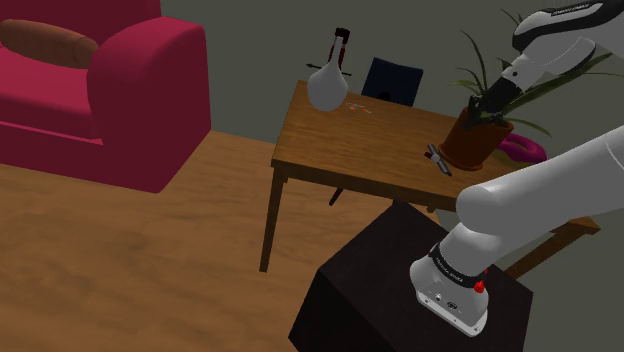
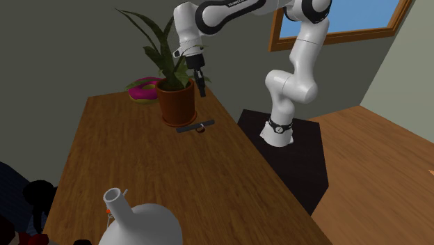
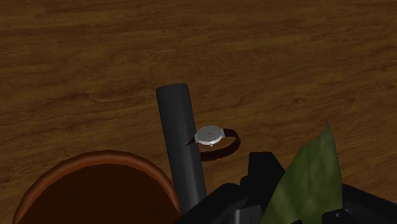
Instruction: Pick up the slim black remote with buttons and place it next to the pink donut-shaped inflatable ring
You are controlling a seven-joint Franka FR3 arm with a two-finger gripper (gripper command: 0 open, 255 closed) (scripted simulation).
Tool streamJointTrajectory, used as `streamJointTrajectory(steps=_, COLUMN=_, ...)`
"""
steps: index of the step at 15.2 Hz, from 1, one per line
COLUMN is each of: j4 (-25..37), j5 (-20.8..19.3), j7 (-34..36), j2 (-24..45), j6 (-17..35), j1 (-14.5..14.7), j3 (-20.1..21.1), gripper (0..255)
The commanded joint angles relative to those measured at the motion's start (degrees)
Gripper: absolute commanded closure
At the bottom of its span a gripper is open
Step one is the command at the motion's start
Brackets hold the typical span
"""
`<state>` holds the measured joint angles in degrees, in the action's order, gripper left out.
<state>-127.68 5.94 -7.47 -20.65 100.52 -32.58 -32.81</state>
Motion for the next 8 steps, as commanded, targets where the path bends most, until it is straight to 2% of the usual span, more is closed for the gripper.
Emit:
streamJointTrajectory(steps=1, j4=0.0, j5=0.0, j7=0.0, j2=0.0, j6=0.0, j1=0.0, j3=0.0, gripper=255)
streamJointTrajectory(steps=2, j4=0.0, j5=0.0, j7=0.0, j2=0.0, j6=0.0, j1=0.0, j3=0.0, gripper=0)
streamJointTrajectory(steps=8, j4=-15.4, j5=-5.9, j7=3.8, j2=-5.0, j6=14.3, j1=-3.6, j3=2.1, gripper=0)
